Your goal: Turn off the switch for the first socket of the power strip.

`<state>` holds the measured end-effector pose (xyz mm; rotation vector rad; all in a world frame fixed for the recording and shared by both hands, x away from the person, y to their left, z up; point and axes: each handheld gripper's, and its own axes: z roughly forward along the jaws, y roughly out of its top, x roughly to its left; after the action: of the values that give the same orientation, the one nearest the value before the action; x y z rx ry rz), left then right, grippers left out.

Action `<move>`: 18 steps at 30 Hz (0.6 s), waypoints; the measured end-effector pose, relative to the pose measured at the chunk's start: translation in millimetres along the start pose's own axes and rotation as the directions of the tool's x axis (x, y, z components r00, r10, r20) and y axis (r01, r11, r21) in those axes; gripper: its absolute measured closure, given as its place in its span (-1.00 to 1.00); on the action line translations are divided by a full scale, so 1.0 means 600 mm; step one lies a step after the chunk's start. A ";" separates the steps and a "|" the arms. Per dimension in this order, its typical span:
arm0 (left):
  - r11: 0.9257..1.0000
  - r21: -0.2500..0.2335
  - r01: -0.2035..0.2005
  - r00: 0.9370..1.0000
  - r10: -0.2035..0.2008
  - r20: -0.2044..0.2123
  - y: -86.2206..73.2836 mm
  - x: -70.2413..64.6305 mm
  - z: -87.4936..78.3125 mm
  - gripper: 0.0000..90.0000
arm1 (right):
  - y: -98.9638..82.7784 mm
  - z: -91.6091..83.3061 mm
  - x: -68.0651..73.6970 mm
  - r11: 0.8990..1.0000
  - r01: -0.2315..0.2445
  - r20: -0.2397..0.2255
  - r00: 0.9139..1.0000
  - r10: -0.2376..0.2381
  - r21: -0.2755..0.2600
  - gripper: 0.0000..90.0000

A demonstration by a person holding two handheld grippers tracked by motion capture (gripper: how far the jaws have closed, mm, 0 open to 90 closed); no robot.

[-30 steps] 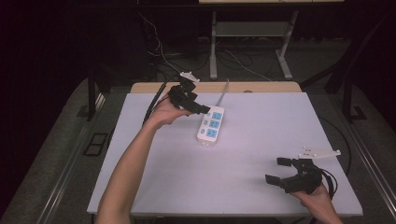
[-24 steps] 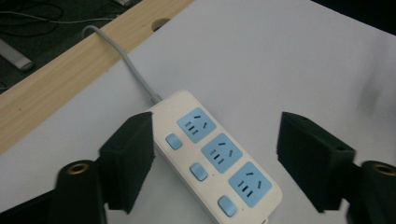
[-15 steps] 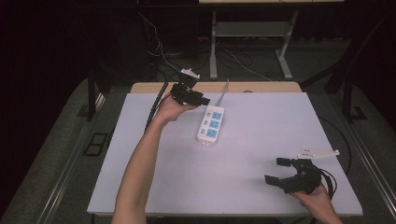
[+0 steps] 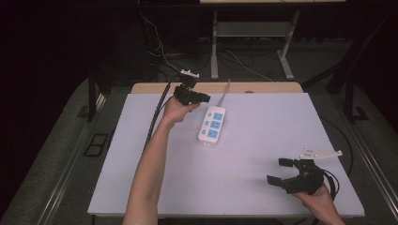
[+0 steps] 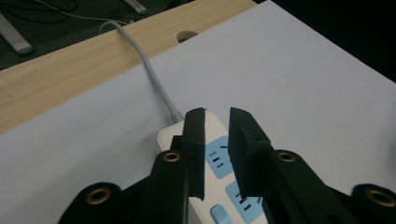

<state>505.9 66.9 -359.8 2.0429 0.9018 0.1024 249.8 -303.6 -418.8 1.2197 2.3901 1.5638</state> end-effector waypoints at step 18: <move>0.997 0.025 0.080 0.997 -0.080 -0.003 -0.016 0.008 0.051 0.98 | -0.001 0.000 0.000 1.000 0.004 0.003 1.000 -0.004 0.000 -0.99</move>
<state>515.7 51.9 -387.2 2.0271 0.9889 0.0497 249.6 -303.8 -419.3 1.2162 2.3894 1.5594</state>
